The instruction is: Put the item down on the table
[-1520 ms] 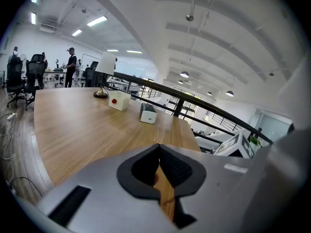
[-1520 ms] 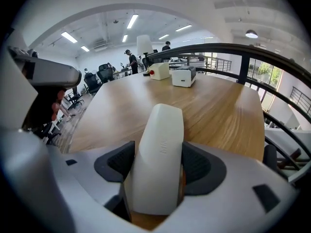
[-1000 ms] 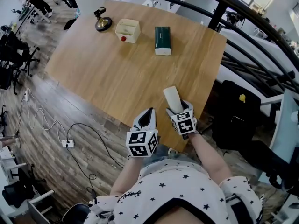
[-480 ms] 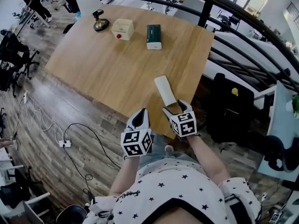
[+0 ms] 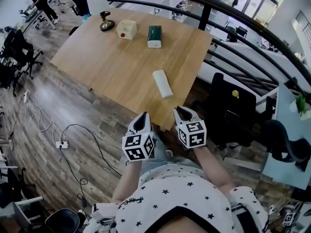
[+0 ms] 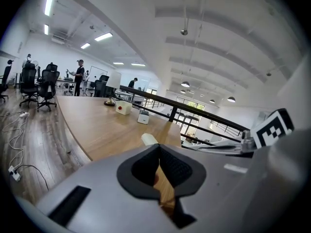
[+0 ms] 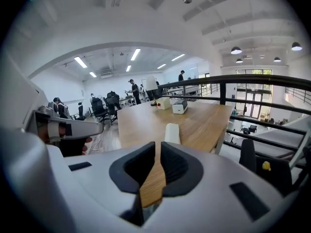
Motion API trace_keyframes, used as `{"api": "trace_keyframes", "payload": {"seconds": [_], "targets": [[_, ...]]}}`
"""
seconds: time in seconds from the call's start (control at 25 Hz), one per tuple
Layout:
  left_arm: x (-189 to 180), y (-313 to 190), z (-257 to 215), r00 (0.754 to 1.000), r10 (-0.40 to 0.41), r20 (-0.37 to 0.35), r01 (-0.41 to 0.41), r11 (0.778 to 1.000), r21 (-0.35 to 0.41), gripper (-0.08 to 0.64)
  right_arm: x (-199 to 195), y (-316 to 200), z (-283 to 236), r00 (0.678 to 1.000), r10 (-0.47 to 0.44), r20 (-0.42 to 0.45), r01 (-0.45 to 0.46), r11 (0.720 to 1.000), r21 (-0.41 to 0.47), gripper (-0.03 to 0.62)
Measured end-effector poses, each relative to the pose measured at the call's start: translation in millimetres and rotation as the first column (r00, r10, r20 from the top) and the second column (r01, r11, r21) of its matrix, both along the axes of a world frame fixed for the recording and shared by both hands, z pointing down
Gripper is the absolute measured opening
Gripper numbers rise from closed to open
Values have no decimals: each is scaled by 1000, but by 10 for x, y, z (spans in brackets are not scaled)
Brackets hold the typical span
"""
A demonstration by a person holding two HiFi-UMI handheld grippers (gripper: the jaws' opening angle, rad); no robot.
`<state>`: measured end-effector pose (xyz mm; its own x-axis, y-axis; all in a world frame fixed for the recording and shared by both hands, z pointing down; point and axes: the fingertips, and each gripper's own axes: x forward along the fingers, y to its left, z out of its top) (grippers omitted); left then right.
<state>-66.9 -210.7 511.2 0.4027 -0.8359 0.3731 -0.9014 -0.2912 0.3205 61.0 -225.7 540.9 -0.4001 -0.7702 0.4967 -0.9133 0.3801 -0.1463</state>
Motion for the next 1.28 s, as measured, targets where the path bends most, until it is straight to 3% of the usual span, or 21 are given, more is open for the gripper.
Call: {"api": "trace_keyframes", "payload": {"seconds": [0.16,0.6,1.28], "targets": [[87,263,-41,1000,0,-2,0,1000,14,12,86,260,-236,1000,17,18,-19,997,71,0],[277,741,-212,999,33,5,-33,998,53,12,234,771,-562,999,27,40,-33,987,158,-5],[225,702,-242,999,33,-2,-33,997,76,12,139,779,-658,999,9,40,-17,979,202,-6]]}}
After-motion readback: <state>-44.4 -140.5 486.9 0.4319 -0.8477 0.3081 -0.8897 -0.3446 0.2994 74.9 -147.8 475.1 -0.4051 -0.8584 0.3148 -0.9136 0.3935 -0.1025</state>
